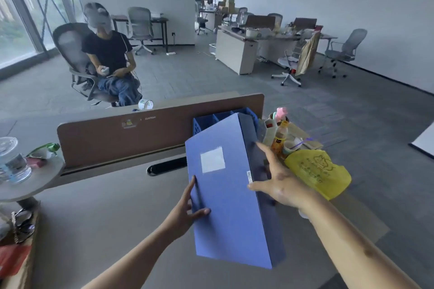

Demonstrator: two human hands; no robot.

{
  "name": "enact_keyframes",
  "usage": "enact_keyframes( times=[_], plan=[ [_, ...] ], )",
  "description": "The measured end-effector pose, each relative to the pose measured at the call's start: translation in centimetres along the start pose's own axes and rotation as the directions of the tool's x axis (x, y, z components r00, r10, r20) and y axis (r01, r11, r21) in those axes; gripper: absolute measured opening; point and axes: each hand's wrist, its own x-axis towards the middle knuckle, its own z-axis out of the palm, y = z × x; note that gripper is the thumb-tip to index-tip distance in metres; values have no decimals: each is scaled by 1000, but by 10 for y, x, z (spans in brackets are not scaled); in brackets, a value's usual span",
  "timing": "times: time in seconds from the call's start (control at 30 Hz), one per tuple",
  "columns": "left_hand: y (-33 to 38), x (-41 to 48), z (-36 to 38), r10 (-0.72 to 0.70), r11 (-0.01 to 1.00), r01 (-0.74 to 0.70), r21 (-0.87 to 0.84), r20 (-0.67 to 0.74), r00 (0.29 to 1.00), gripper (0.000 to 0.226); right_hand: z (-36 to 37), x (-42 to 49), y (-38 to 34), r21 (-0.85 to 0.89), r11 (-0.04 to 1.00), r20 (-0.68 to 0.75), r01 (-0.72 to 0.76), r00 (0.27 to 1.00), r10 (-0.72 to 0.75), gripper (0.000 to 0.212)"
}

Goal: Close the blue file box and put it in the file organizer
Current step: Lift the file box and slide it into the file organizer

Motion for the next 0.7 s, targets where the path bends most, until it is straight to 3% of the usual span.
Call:
enact_keyframes(
  times=[0.13,0.27,0.37,0.47,0.7],
  plan=[
    [56,16,19,65,997,-69,38,82,994,103,-8,-5,9,-11,1000,-161,18,987,-20,110],
    [103,43,27,150,984,-156,92,62,987,100,-5,-8,8,-223,975,-309,25,946,-95,106],
    [141,56,24,132,991,-133,10,64,989,100,1,-7,0,-307,949,-353,71,918,-183,102],
    [171,68,16,115,993,-112,-40,73,991,105,6,1,-6,-335,940,-433,58,877,-208,101],
    [201,92,-12,180,982,-183,36,79,981,123,17,35,-17,-353,934,-561,64,784,-265,108]
  ],
)
